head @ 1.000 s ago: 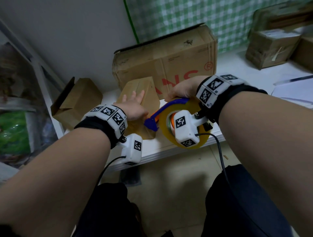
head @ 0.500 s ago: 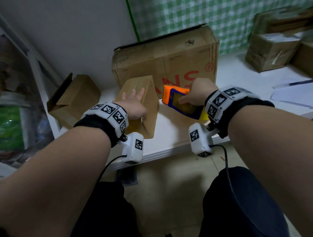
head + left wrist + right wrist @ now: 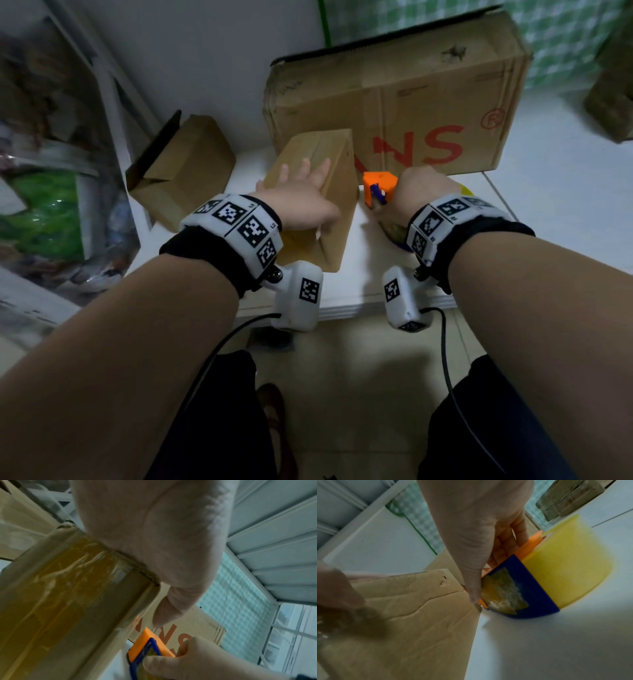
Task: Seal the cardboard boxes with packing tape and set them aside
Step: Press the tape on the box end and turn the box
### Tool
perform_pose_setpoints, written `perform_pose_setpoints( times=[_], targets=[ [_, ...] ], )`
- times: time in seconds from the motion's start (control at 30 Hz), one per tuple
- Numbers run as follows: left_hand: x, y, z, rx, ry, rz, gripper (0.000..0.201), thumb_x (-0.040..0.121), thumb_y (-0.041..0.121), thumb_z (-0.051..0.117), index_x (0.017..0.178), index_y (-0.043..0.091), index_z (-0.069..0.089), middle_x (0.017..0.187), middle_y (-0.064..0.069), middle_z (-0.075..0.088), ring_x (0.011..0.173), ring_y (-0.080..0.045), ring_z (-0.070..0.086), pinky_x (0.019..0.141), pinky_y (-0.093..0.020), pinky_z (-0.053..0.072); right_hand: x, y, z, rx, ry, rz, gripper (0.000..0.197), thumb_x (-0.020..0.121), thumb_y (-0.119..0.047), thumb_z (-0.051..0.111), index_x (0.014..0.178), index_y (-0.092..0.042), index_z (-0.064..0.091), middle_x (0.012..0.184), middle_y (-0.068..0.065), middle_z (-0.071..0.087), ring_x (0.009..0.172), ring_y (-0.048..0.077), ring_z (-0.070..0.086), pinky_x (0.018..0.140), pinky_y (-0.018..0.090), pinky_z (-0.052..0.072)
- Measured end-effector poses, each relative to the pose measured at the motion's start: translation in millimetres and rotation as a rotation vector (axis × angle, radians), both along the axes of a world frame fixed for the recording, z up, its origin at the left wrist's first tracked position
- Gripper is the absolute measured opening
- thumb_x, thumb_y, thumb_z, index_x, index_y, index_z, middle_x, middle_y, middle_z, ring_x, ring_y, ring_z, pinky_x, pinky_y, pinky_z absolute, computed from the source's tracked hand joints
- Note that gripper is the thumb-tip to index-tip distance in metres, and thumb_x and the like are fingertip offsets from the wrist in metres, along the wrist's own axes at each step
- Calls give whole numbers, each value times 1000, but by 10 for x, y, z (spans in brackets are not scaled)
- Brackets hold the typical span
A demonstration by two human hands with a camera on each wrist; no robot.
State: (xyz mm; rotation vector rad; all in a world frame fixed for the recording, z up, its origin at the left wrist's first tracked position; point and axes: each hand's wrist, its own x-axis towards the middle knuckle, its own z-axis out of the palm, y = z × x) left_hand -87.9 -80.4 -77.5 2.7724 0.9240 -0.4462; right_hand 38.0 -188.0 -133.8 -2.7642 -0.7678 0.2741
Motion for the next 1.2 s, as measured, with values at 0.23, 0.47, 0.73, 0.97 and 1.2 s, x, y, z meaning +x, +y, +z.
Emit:
perform_pose_setpoints(
  times=[0.23,0.47,0.73,0.97,1.2],
  targets=[
    [-95,34,94,-168,-163,-12,64,95,34,42,151,30,11,160,1,0,146,-23,-4,118,-47,-1,-40,20,48,234,-174,102,36,85,-40,61,106,-12,56,101,11,58,89,31,56,66,33,40],
    [-400,179,176,-403,-425,-23,56,80,7,62,133,23,53,144,7,43,130,-12,41,113,-31,28,-360,91,306,409,-187,470,46,79,-24,63,125,-30,60,121,3,55,114,25,54,92,36,47],
    [-601,251,95,-52,-259,-266,82,73,9,73,144,29,36,148,14,36,128,-2,39,96,-8,25,-596,72,403,213,-140,536,55,77,-30,65,131,-32,56,131,0,60,122,24,53,99,38,46],
    [-593,271,-174,100,-470,-307,56,88,20,64,140,27,43,145,6,42,137,-13,36,115,-28,24,-623,39,406,120,-191,535,70,77,-41,72,141,-27,45,147,-12,42,133,18,41,109,31,35],
    [-570,321,-210,148,-474,-391,49,94,34,53,141,24,42,146,2,42,136,-18,38,111,-33,30,-687,70,405,66,-200,486,80,75,-47,75,144,-27,40,150,-15,37,136,17,37,111,30,31]
  ],
)
